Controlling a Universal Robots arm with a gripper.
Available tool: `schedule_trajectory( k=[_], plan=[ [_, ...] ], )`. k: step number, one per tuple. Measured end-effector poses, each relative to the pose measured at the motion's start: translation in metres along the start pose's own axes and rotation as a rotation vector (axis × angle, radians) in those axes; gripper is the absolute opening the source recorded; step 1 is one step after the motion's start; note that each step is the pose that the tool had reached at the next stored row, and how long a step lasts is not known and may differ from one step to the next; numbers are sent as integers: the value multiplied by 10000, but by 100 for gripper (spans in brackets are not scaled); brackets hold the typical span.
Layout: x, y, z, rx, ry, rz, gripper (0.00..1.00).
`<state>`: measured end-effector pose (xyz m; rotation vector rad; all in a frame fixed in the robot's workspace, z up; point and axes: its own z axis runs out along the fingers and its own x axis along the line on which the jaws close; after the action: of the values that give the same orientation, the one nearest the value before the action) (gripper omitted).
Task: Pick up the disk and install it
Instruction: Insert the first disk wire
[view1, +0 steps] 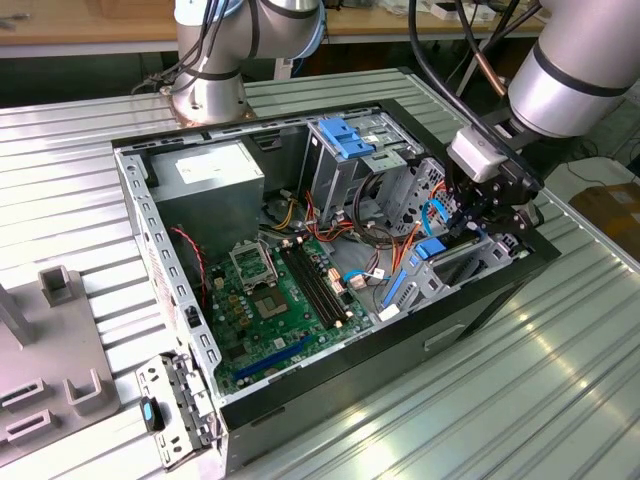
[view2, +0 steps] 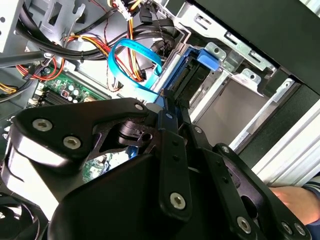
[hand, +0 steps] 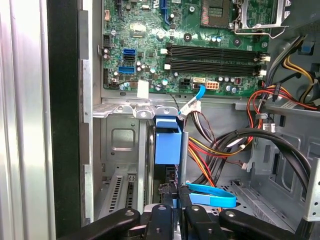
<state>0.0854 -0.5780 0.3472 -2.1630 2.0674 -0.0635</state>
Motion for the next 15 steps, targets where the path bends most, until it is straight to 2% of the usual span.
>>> schedule_trajectory(
  k=[15],
  plan=[
    [14, -2, 25, -3, -5, -36, 16]
  ],
)
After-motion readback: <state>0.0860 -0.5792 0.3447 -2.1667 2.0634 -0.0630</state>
